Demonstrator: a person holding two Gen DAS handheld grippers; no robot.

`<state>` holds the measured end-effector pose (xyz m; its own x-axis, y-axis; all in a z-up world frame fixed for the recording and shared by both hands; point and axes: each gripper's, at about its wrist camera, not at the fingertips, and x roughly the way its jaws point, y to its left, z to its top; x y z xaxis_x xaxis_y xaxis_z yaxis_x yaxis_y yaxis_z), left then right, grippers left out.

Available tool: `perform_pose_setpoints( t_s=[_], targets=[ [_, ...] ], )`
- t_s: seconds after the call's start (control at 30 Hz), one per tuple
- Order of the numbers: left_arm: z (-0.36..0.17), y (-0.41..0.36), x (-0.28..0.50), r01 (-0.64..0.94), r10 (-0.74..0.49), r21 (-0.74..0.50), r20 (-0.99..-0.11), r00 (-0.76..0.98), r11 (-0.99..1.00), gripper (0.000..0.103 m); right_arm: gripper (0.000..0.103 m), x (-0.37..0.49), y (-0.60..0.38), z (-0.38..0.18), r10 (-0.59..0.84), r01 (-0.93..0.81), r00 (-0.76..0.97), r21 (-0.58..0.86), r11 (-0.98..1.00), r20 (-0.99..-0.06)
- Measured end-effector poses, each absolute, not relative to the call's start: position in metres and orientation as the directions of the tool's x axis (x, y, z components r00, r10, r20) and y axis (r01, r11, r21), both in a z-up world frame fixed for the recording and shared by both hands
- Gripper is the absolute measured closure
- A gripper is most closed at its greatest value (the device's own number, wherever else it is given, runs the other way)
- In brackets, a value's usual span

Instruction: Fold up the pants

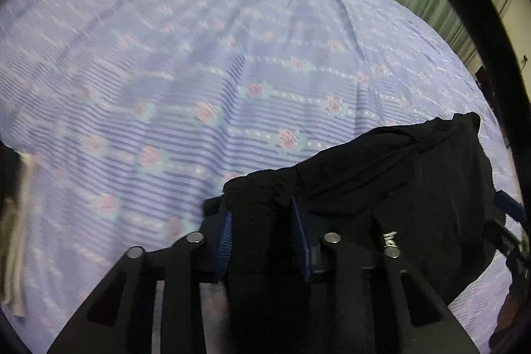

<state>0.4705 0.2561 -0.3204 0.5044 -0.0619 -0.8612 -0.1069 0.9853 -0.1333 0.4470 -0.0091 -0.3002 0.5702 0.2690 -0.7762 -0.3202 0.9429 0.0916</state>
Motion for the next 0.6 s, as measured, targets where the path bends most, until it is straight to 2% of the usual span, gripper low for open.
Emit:
perform_pose_setpoints(
  t_s=[0.17,0.2,0.23,0.27,0.37,0.4,0.47,0.6],
  targets=[
    [-0.338,0.271,0.482,-0.11,-0.02,-0.075,-0.901,0.433,0.991,0.067,0.025,0.442,-0.003,-0.294,0.28,-0.332,0.592,0.088,0.939,-0.756],
    [-0.342,0.273,0.487,-0.124,-0.02,-0.081,-0.905,0.424,0.989,0.06,0.025,0.441,-0.002,-0.292,0.271,-0.331,0.6,0.075,0.94,-0.753],
    [-0.344,0.273,0.491,-0.14,0.003,-0.06,-0.909,0.417,0.988,0.047,0.025,0.44,-0.001,-0.291,0.261,-0.327,0.606,0.064,0.943,-0.751],
    [-0.341,0.269,0.495,-0.15,0.061,-0.003,-0.907,0.416,0.989,0.041,0.025,0.439,-0.001,-0.29,0.248,-0.321,0.614,0.05,0.946,-0.749],
    [-0.311,0.251,0.49,-0.125,0.164,0.118,-0.861,0.482,0.985,0.034,0.025,0.432,-0.01,-0.281,0.229,-0.306,0.639,0.031,0.951,-0.734],
    [-0.296,0.241,0.484,-0.099,0.18,0.151,-0.835,0.519,0.984,0.026,0.025,0.428,-0.017,-0.276,0.23,-0.297,0.651,0.036,0.954,-0.724],
    [-0.269,0.221,0.469,-0.034,0.174,0.191,-0.789,0.589,0.981,0.023,0.025,0.418,-0.034,-0.265,0.233,-0.272,0.675,0.058,0.961,-0.7],
    [-0.223,0.154,0.432,0.176,0.042,0.221,-0.729,0.684,0.959,0.021,0.025,0.389,-0.084,-0.241,0.214,-0.2,0.719,0.097,0.975,-0.661]
  ],
)
